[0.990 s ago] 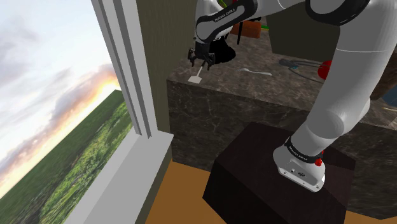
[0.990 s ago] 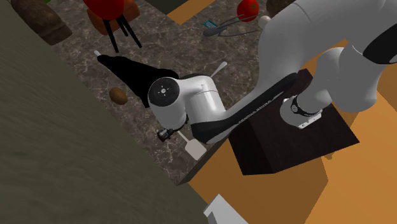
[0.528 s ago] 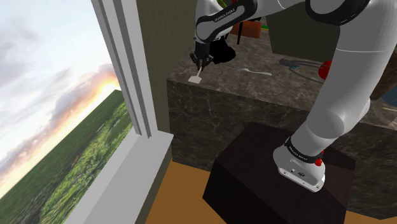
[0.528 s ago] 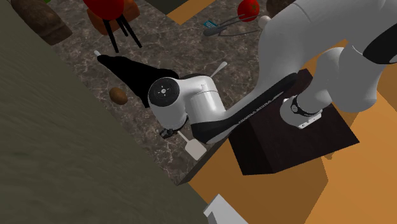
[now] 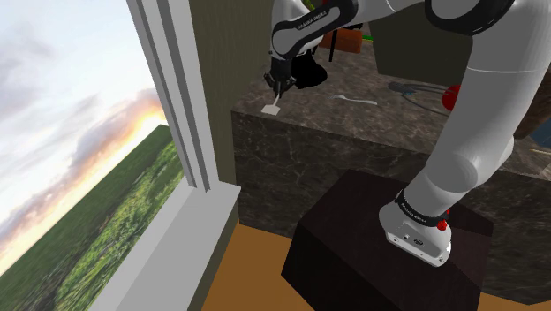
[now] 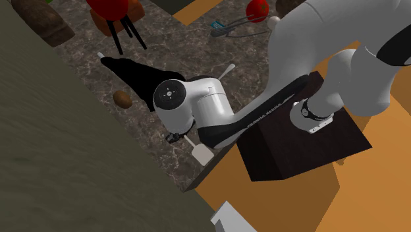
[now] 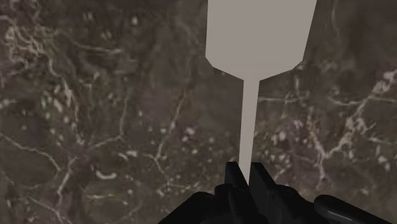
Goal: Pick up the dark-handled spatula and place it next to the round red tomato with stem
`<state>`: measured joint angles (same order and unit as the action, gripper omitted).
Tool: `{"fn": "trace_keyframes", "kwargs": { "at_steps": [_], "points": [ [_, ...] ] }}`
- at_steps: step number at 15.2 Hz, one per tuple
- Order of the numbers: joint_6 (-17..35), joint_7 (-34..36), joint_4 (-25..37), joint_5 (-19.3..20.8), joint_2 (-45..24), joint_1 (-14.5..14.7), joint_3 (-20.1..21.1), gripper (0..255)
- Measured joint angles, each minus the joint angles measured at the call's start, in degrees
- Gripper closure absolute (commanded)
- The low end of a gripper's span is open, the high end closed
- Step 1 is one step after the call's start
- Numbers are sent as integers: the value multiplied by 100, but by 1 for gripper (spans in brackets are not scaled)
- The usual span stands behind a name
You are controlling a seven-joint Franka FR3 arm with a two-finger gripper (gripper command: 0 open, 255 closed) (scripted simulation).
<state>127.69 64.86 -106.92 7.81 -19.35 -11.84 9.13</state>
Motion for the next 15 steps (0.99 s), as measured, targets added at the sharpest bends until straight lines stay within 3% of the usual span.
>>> {"fn": "trace_keyframes", "kwargs": {
  "at_steps": [15],
  "points": [
    [-977,-138,545,-143,448,-25,46,255]
  ]
}}
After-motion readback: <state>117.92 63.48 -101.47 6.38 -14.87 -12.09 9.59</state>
